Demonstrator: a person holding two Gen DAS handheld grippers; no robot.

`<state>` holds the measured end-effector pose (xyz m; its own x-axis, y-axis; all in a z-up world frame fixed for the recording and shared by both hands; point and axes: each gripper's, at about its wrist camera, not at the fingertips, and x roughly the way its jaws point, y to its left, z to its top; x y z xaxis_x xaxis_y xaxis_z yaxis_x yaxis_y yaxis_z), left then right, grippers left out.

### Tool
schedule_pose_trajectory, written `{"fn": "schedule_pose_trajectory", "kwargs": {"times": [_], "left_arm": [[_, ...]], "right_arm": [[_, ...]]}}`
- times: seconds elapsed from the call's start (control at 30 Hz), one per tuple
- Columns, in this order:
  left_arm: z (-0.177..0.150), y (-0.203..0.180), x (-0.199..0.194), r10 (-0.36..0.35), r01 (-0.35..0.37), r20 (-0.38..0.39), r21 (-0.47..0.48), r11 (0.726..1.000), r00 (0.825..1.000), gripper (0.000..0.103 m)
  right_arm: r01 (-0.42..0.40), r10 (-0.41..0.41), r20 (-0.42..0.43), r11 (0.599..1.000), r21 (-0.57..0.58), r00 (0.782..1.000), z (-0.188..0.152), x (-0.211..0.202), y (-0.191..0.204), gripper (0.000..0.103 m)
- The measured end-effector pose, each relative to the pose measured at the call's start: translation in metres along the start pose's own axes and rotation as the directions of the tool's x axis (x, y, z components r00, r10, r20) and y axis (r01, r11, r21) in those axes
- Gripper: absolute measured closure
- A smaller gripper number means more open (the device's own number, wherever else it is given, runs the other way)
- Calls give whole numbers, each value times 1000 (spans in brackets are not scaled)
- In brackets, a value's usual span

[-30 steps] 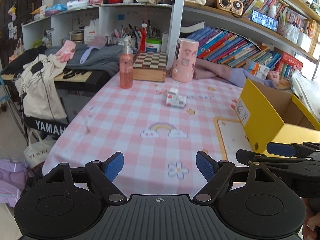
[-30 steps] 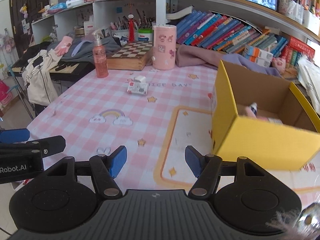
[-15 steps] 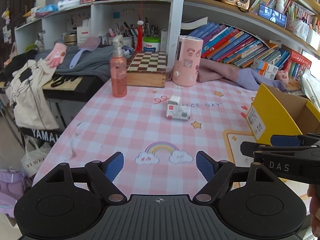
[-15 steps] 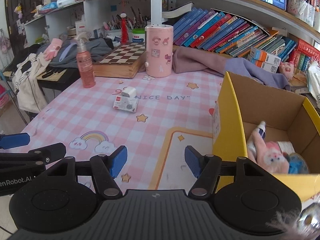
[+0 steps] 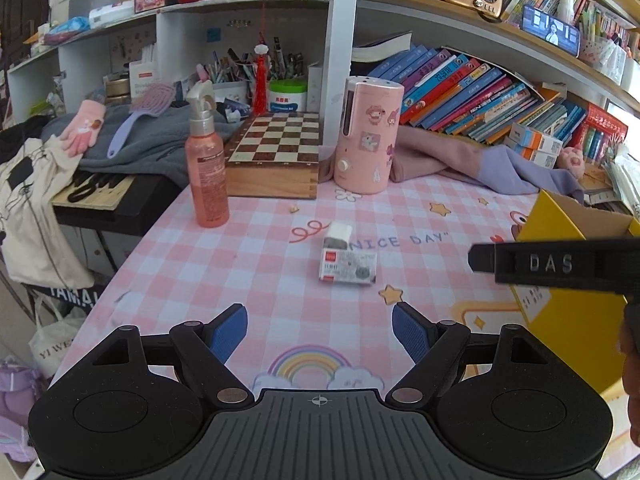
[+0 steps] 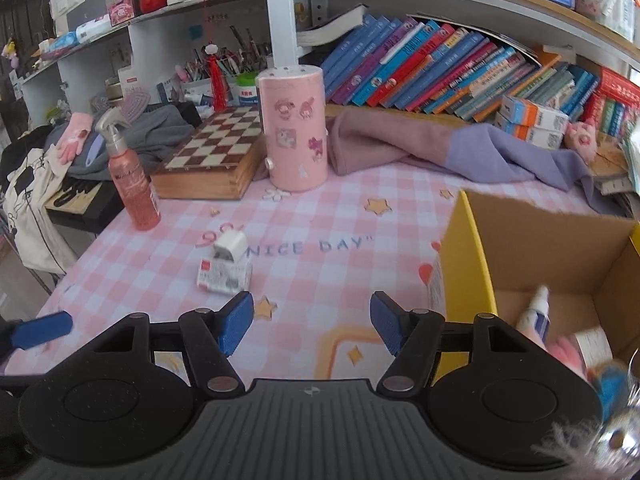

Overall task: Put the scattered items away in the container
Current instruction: 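Move both tools toward the staple box and white plug charger, then close the left tool on the staple box while the right tool grasps the white plug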

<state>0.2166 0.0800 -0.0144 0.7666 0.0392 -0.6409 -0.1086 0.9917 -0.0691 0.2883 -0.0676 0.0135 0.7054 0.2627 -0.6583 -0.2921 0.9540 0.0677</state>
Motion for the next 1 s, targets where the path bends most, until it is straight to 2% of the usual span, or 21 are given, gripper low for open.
{"fn": "schedule_pose_trajectory", "kwargs": {"times": [0.17,0.47,0.73,0.87,0.93,1.0], "left_arm": [[10,-5,32,-16,16,-4,25,1000,1000,22],[18,-23,95,13,-9,-52,75,997,999,22],[20,-26,127,-17,21,-59,63,998,998,22],[19,-29,137,-3,8,-66,68,998,998,24],[18,-30,139,3,2,-59,74,997,998,31],[18,-30,139,7,-3,-41,88,996,999,50]], "right_arm": [[2,-2,7,1000,13,1000,20,14,-1,40],[-3,3,-24,1000,23,1000,38,45,-1,40],[17,-16,-34,999,37,999,47,65,-9,40],[17,-16,-53,999,28,998,50,77,-9,39],[10,-9,-56,1000,22,998,51,82,-7,39],[1,0,-61,1000,13,998,53,87,-4,39]]}}
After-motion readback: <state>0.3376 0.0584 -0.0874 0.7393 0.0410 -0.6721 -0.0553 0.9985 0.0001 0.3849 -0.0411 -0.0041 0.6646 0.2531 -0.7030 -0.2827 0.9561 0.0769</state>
